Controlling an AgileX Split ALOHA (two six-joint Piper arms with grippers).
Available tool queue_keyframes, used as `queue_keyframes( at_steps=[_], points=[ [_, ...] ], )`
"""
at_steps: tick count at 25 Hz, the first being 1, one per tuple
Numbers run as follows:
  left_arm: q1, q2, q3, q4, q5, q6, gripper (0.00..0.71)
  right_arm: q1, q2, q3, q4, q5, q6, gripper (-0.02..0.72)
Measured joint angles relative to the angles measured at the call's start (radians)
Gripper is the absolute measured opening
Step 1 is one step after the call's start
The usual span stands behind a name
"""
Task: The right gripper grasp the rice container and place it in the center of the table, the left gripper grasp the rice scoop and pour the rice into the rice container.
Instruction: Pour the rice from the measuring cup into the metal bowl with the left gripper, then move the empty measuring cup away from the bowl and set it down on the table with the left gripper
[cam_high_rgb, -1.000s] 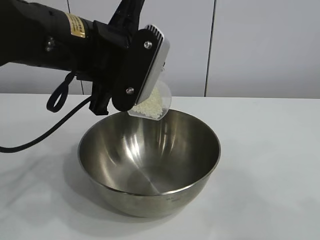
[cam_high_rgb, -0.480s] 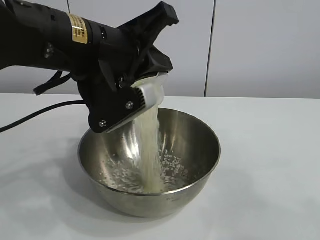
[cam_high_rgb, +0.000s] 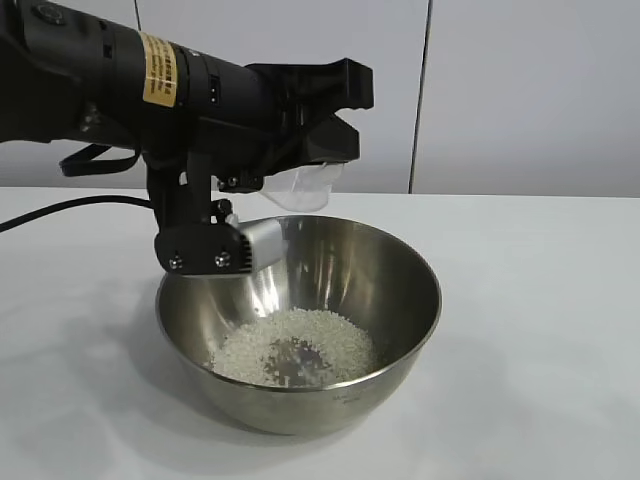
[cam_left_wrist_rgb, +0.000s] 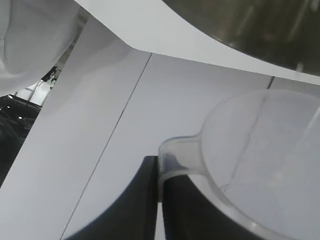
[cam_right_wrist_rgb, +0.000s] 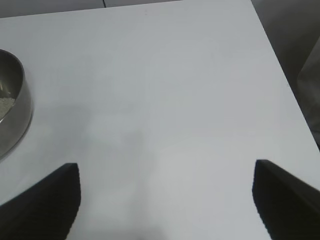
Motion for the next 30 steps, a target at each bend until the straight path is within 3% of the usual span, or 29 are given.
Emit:
queue_keyframes(
  at_steps=[9, 14, 19, 24, 30],
  points=[
    [0.000, 0.000, 0.023, -0.022, -0.285, -0.844, 0.009, 0.000, 0.000, 0.000, 0.000, 0.000, 0.000, 0.639],
    [0.000, 0.000, 0.075, -0.032, -0.370, -1.298, 0.009, 0.000, 0.000, 0.000, 0.000, 0.000, 0.000, 0.639],
    [0.007, -0.019, 0.145, -0.312, -0.526, -1.692, 0.009, 0.000, 0.000, 0.000, 0.000, -0.001, 0.000, 0.639],
    [0.091, -0.098, 0.299, -0.585, -0.675, -1.913, 0.009, 0.000, 0.000, 0.000, 0.000, -0.001, 0.000, 0.639],
    [0.266, -0.123, 0.515, -0.638, -0.683, -1.958, 0.009, 0.000, 0.000, 0.000, 0.000, -0.001, 0.000, 0.639]
  ],
)
